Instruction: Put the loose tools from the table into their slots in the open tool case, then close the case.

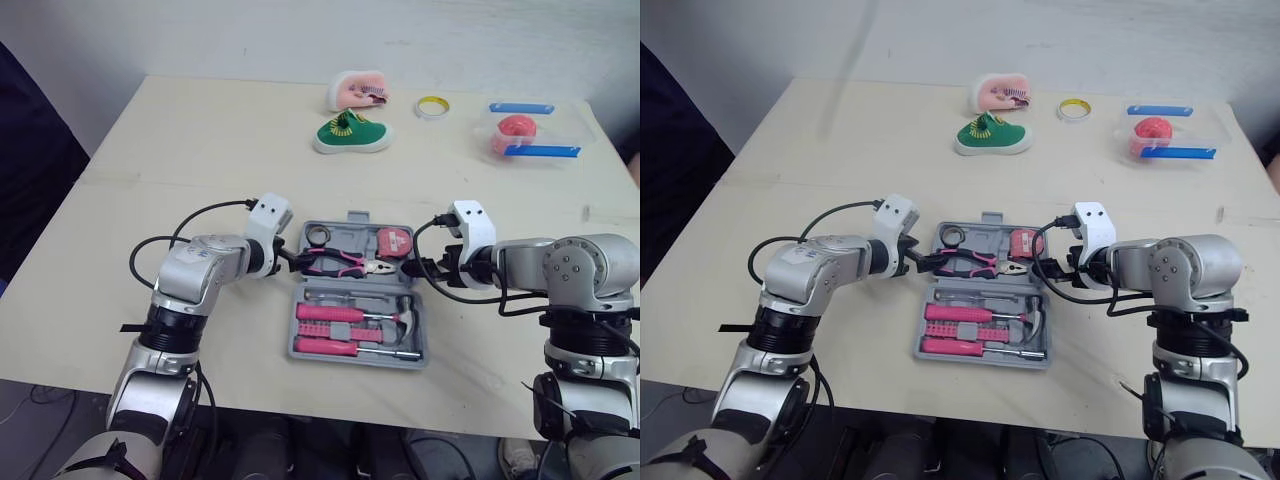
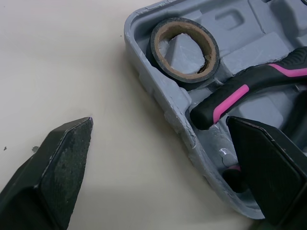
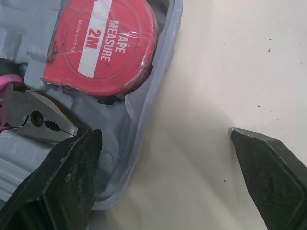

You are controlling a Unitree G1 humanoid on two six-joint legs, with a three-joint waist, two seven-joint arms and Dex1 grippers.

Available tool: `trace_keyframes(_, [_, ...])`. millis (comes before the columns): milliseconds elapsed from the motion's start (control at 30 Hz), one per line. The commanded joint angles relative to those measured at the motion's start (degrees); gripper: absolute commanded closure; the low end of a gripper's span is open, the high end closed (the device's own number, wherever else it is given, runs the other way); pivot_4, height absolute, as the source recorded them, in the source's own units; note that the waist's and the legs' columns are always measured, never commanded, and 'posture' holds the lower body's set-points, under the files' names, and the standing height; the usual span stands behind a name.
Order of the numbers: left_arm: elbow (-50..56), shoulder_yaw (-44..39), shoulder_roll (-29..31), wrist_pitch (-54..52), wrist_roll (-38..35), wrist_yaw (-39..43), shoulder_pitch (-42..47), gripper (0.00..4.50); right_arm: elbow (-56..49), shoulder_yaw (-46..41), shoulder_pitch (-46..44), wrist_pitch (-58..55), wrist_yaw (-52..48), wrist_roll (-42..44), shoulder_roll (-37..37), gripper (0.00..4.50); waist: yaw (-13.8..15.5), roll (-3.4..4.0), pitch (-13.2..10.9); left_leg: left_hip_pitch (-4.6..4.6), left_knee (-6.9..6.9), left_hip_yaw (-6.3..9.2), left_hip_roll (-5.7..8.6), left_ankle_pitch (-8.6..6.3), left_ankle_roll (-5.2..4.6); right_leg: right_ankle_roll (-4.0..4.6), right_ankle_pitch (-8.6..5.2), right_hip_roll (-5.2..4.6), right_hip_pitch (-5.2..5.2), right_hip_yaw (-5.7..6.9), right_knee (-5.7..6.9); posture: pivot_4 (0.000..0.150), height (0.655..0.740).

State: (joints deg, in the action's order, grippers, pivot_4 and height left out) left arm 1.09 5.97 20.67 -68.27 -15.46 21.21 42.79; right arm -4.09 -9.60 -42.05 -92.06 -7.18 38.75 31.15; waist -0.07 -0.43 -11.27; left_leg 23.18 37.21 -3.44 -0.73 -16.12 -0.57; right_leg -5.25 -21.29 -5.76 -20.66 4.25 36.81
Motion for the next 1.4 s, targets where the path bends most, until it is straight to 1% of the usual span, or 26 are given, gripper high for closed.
trace_keyframes(33, [-0.6, -0.2, -0.7, -0.1, 0.2, -0.3, -0.1, 0.00, 1.8, -0.1, 0.5, -0.4, 1.2, 0.6, -1.2, 1.30, 0.0, -0.02, 0.0, 0.00, 0.00, 0.00, 0.00, 0.00, 0.00, 0.00, 0.00, 0.00, 0.00, 0.00, 0.00, 0.150, 0.7400])
trace_keyframes(133, [-0.2, 1.8, -1.3, 1.5, 0.4, 0.5, -0.5, 0.86, 2.7, -0.9, 0.0, -0.4, 2.3, 0.4, -2.9, 2.78, 0.0, -0.03, 0.0, -0.04, -0.01, 0.00, 0.00, 0.01, 0.02, 0.00, 0.00, 0.00, 0.01, 0.00, 0.03, 0.150, 0.7400])
trace_keyframes(233, [0.8, 2.9, -1.5, 1.5, 0.2, 1.2, -1.3, 2.19, 2.5, -2.1, -0.1, -0.4, 2.8, 0.9, -4.0, 4.24, 0.1, -0.10, 0.1, -0.04, 0.00, 0.01, 0.01, 0.03, 0.02, 0.00, 0.00, -0.01, 0.03, 0.00, 0.04, 0.150, 0.7400])
trace_keyframes(267, [1.0, 2.9, -1.5, 1.8, 0.2, 1.4, -1.4, 2.71, 2.3, -2.4, -0.1, -0.4, 3.0, 0.9, -4.3, 4.50, 0.1, -0.10, 0.1, -0.04, 0.01, 0.01, 0.01, 0.03, 0.02, 0.00, 0.00, -0.01, 0.05, -0.01, 0.03, 0.150, 0.7400])
trace_keyframes(333, [1.1, 1.4, -2.2, 1.8, -0.2, 0.8, -1.9, 3.62, 1.2, -4.2, -0.4, -0.4, 3.2, 0.5, -5.4, 4.50, 0.0, -0.09, 0.1, -0.05, -0.01, 0.00, 0.05, 0.03, 0.01, 0.00, 0.00, -0.04, 0.04, -0.03, 0.04, 0.150, 0.7400])
trace_keyframes(367, [1.3, 0.9, -2.2, 1.8, -0.1, 0.5, -2.2, 3.92, 0.2, -4.9, -0.5, -0.4, 3.0, 0.0, -5.9, 4.50, 0.0, -0.08, 0.1, -0.07, -0.02, 0.00, 0.03, 0.04, 0.01, 0.00, 0.00, -0.02, 0.04, -0.03, 0.04, 0.150, 0.7400])
trace_keyframes(400, [1.6, 0.5, -2.2, 3.2, 0.0, 0.6, -2.7, 4.01, -1.1, -5.3, -0.5, -0.2, 2.5, -0.2, -6.2, 4.50, 0.0, -0.08, 0.1, -0.08, -0.04, 0.00, 0.03, 0.05, 0.03, 0.00, 0.00, -0.02, 0.03, -0.03, 0.06, 0.150, 0.7400])
trace_keyframes(467, [2.0, -0.5, -2.4, 6.1, 0.1, 0.6, -3.3, 4.11, -3.4, -5.1, 0.2, 1.9, 1.6, -0.9, -6.1, 4.50, 0.0, -0.08, 0.1, -0.10, -0.04, 0.01, 0.02, 0.09, 0.08, 0.00, 0.00, -0.01, 0.01, -0.04, 0.12, 0.150, 0.7400])
trace_keyframes(567, [2.5, -5.3, -5.6, 16.7, -1.2, 0.2, -4.5, 4.11, -8.4, -5.1, 3.5, 9.0, -1.6, -0.4, -6.2, 4.50, 0.1, -0.09, 0.1, -0.09, -0.06, -0.01, 0.02, 0.12, 0.07, 0.00, 0.01, -0.01, -0.02, -0.07, 0.14, 0.150, 0.7400])
trace_keyframes(633, [2.7, -5.8, -5.8, 20.2, -1.2, 1.2, -5.2, 4.11, -10.9, -4.5, 6.0, 10.2, -3.7, 0.0, -5.3, 4.50, 0.2, -0.10, 0.0, 0.05, -0.04, -0.01, 0.04, 0.12, 0.06, 0.00, 0.01, -0.01, -0.14, -0.07, 0.14, 0.150, 0.7400])
trace_keyframes(733, [1.4, -8.2, -7.6, 32.7, -1.1, 1.9, -6.9, 4.11, -14.8, -0.6, 12.8, 26.2, -9.7, -4.5, -3.5, 4.50, 0.3, -0.12, 0.0, 0.13, -0.11, -0.08, 0.06, 0.12, 0.06, 0.00, 0.01, -0.01, -0.27, -0.07, 0.11, 0.150, 0.7400])
trace_keyframes(800, [0.1, -7.8, -7.4, 39.6, 0.7, 2.1, -8.0, 4.11, -14.4, 3.1, 18.4, 42.7, -14.2, -11.2, -2.5, 4.50, 0.3, -0.13, 0.0, 0.17, -0.15, -0.19, 0.06, 0.12, 0.06, -0.02, 0.02, 0.01, -0.36, -0.11, 0.10, 0.150, 0.7400])
trace_keyframes(867, [-1.1, -7.2, -7.1, 43.3, 1.8, 2.3, -8.6, 4.11, -13.1, 5.3, 21.7, 53.7, -17.0, -15.5, -2.2, 4.50, 0.3, -0.15, 0.0, 0.17, -0.15, -0.28, 0.05, 0.11, 0.06, -0.03, 0.03, 0.04, -0.41, -0.10, 0.13, 0.150, 0.7400])
trace_keyframes(900, [-2.4, -6.7, -6.7, 48.9, 3.1, 3.2, -9.2, 4.11, -11.1, 6.4, 23.7, 59.6, -17.3, -18.8, -1.7, 4.50, 0.2, -0.15, 0.0, 0.16, -0.16, -0.32, 0.05, 0.12, 0.06, -0.04, 0.03, 0.05, -0.45, -0.08, 0.15, 0.150, 0.7400])
trace_keyframes(1000, [-5.5, -4.5, -5.0, 60.2, 7.1, 5.0, -10.7, 4.11, -3.6, 8.6, 29.1, 79.0, -18.5, -27.4, -0.7, 4.50, 0.0, -0.16, 0.0, 0.10, -0.14, -0.51, 0.04, 0.13, 0.03, -0.06, 0.04, 0.05, -0.52, 0.03, 0.22, 0.150, 0.7400])
trace_keyframes(1067, [-7.4, -3.6, -4.1, 66.1, 9.2, 5.4, -11.6, 4.11, 0.7, 10.3, 31.2, 90.0, -18.6, -32.8, 0.8, 4.50, 0.0, -0.16, 0.0, 0.10, -0.13, -0.51, 0.03, 0.13, 0.03, -0.06, 0.04, 0.05, -0.53, 0.04, 0.21, 0.150, 0.7400])
trace_keyframes(1133, [-9.5, -2.9, -2.7, 75.1, 12.1, 5.1, -13.1, 4.11, 7.0, 11.5, 32.6, 103.0, -16.5, -38.6, 1.9, 4.50, 0.0, -0.16, 0.0, 0.06, -0.10, -0.52, 0.02, 0.13, 0.03, -0.06, 0.04, 0.03, -0.49, 0.04, 0.23, 0.150, 0.7400])
trace_keyframes(1200, [-10.7, -2.8, -2.3, 79.5, 12.4, 5.6, -13.9, 4.11, 11.4, 11.9, 33.0, 109.8, -15.0, -41.3, 2.1, 4.50, 0.0, -0.16, 0.0, 0.02, -0.07, -0.51, 0.01, 0.14, 0.02, -0.06, 0.04, 0.00, -0.45, 0.05, 0.20, 0.150, 0.7400])
trace_keyframes(1267, [-11.9, -2.9, -1.8, 83.2, 12.3, 6.5, -14.8, 4.11, 14.3, 12.2, 33.2, 113.7, -13.2, -43.7, 2.2, 4.50, 0.0, -0.16, 0.0, -0.02, -0.03, -0.48, 0.02, 0.14, 0.01, -0.06, 0.04, -0.03, -0.39, 0.07, 0.18, 0.150, 0.7400])
trace_keyframes(1333, [-13.5, -2.9, -0.5, 87.7, 13.8, 6.5, -16.4, 4.11, 15.0, 12.5, 34.1, 119.1, -10.9, -47.4, 2.7, 4.50, -0.1, -0.16, 0.0, -0.04, 0.01, -0.43, 0.00, 0.14, 0.01, -0.06, 0.04, -0.03, -0.35, 0.05, 0.19, 0.150, 0.7400])
trace_keyframes(1367, [-13.6, -2.6, 0.0, 89.2, 13.4, 8.0, -17.2, 4.11, 14.5, 12.3, 34.7, 119.9, -11.7, -46.1, 2.2, 4.50, -0.1, -0.16, 0.0, -0.06, -0.01, -0.44, 0.00, 0.14, 0.01, -0.06, 0.04, -0.03, -0.35, 0.03, 0.19, 0.150, 0.7400])
trace_keyframes(1400, [-13.9, -3.1, -0.2, 89.6, 11.9, 8.6, -17.9, 3.82, 14.0, 12.4, 35.0, 120.9, -11.7, -46.4, 2.3, 4.12, -0.1, -0.16, 0.0, -0.07, -0.02, -0.43, -0.02, 0.14, 0.01, -0.06, 0.04, -0.02, -0.34, 0.03, 0.21, 0.150, 0.7400])
